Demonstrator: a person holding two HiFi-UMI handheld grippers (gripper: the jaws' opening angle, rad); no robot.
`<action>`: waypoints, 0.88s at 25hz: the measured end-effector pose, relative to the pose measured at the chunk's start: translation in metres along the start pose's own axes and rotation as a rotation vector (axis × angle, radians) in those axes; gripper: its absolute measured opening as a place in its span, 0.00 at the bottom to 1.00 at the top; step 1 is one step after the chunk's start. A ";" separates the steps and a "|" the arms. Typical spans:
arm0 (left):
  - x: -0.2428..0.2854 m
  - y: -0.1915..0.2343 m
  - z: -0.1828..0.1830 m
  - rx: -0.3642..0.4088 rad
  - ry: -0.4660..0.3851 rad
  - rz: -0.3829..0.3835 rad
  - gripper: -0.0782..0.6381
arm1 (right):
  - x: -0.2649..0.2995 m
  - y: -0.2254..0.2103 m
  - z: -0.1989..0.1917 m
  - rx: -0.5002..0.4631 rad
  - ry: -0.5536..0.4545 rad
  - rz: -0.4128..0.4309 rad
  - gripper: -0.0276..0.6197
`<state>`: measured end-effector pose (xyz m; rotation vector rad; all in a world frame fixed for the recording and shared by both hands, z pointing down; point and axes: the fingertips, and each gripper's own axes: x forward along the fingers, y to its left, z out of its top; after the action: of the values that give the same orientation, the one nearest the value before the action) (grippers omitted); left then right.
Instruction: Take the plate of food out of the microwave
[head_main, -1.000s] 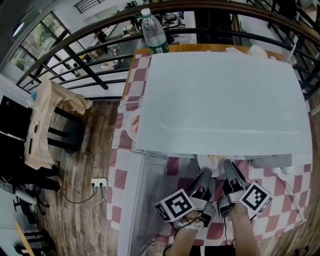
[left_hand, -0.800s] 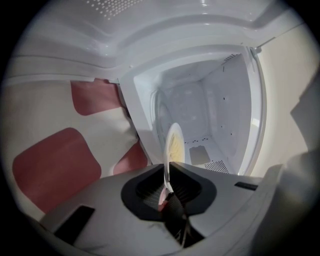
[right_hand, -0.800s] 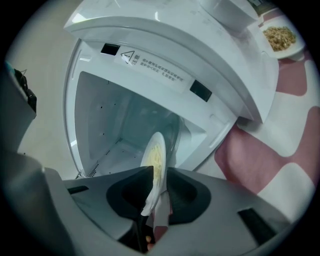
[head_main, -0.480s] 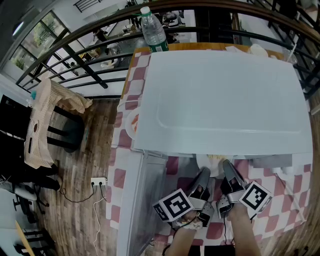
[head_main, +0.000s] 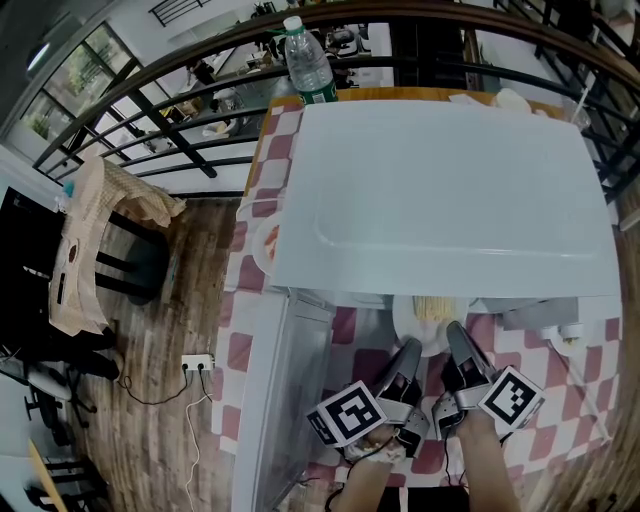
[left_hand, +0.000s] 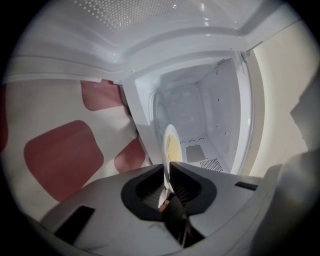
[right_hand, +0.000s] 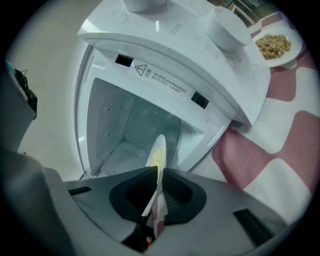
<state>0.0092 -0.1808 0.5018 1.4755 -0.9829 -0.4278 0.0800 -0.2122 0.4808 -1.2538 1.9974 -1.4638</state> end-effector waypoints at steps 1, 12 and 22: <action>-0.001 -0.001 -0.002 0.001 0.001 -0.001 0.18 | -0.002 0.001 0.000 0.001 -0.003 0.002 0.08; -0.028 -0.014 -0.025 -0.002 -0.003 -0.004 0.18 | -0.036 0.014 -0.008 0.015 -0.012 0.014 0.08; -0.049 -0.028 -0.045 0.000 -0.007 -0.006 0.18 | -0.065 0.029 -0.010 0.012 -0.029 0.035 0.08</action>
<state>0.0243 -0.1182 0.4698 1.4785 -0.9838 -0.4374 0.0949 -0.1512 0.4454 -1.2218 1.9785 -1.4313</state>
